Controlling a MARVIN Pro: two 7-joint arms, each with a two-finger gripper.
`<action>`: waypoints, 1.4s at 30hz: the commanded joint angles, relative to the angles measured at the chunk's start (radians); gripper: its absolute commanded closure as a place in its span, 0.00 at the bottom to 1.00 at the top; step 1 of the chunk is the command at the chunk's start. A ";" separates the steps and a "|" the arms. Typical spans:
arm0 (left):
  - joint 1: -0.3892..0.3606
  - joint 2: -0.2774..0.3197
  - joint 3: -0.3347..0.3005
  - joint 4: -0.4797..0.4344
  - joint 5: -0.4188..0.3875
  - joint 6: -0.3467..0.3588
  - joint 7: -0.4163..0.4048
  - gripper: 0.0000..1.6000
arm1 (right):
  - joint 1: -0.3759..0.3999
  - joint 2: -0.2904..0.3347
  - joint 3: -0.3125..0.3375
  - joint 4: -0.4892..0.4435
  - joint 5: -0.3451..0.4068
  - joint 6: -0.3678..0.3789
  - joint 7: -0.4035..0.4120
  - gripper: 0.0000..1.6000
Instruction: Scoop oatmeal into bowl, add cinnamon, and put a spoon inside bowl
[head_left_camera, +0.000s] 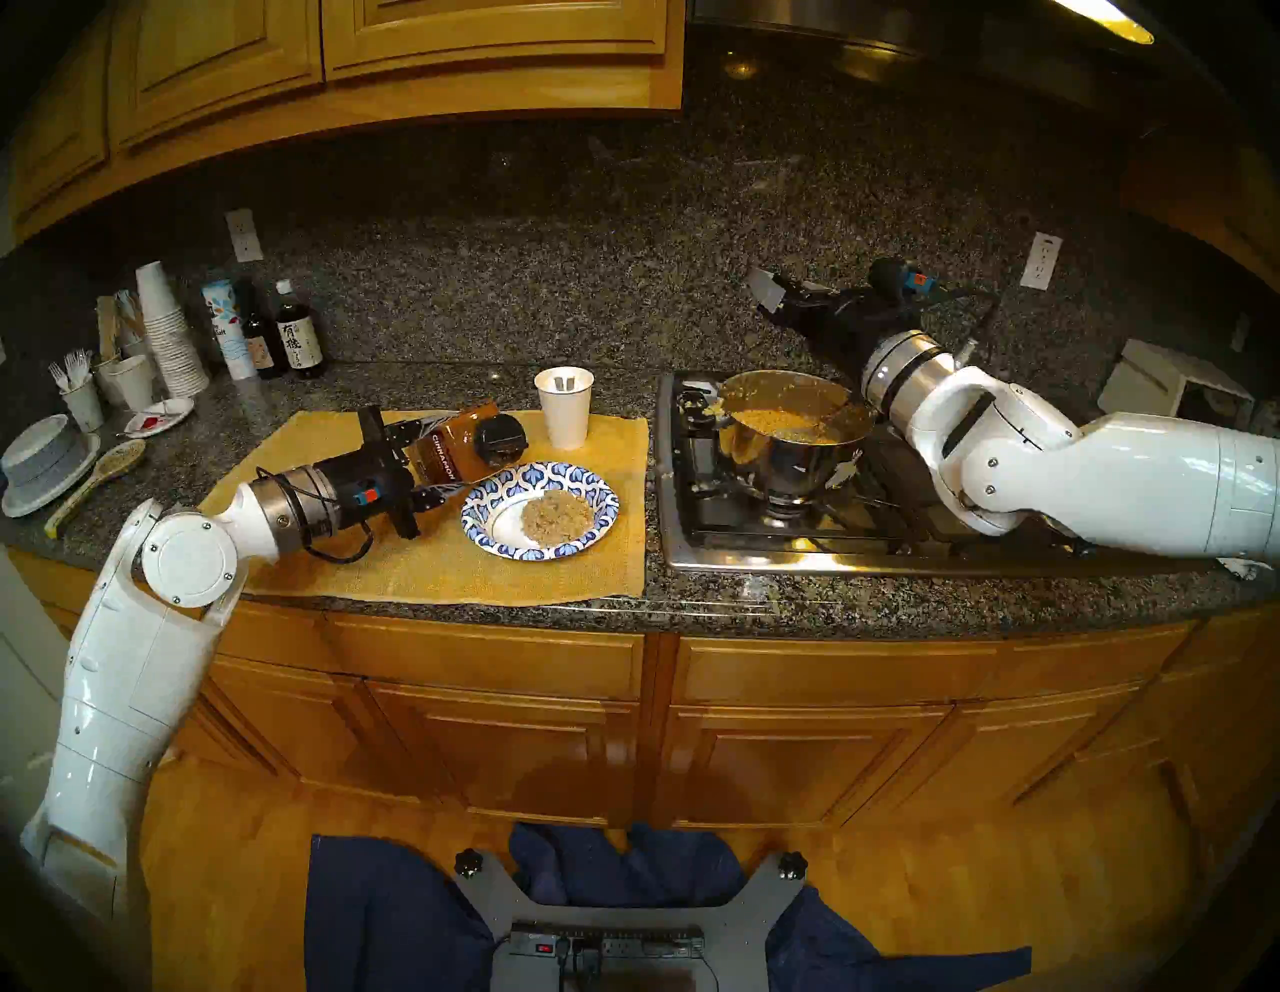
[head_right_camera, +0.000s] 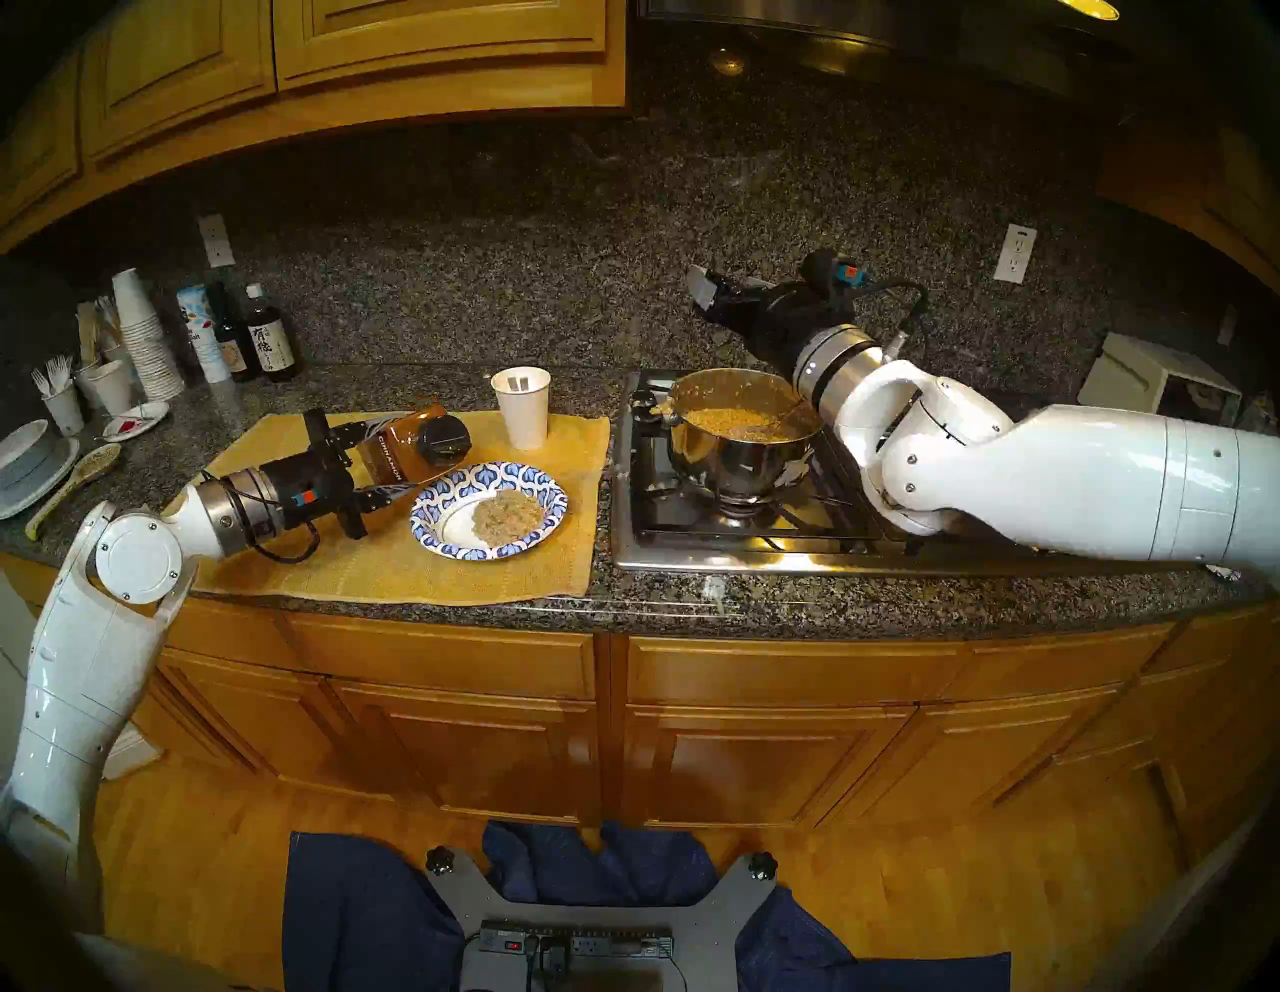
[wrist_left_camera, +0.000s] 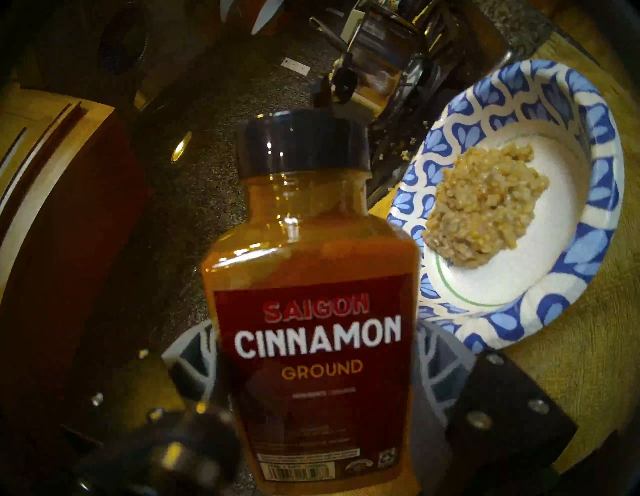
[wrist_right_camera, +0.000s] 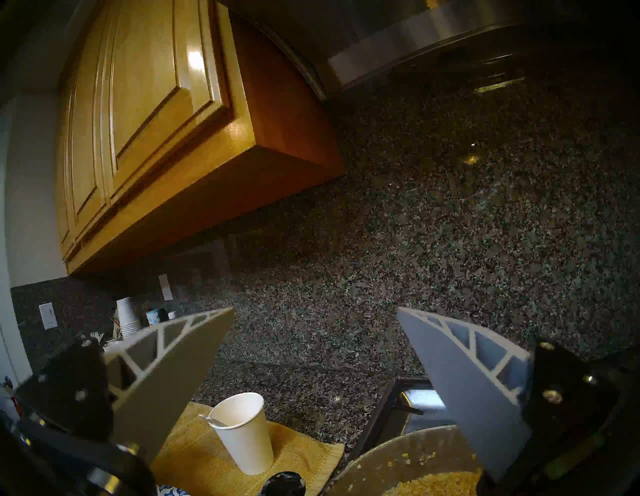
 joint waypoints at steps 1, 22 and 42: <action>-0.104 0.003 -0.001 -0.011 0.035 -0.040 0.035 0.99 | 0.031 0.000 0.029 -0.001 -0.003 -0.013 -0.001 0.00; -0.221 -0.019 0.056 0.007 0.204 -0.126 0.059 0.95 | 0.031 0.000 0.029 -0.001 -0.002 -0.013 0.000 0.00; -0.316 -0.061 0.094 0.054 0.361 -0.191 0.081 1.00 | 0.031 0.000 0.028 -0.001 -0.002 -0.012 0.001 0.00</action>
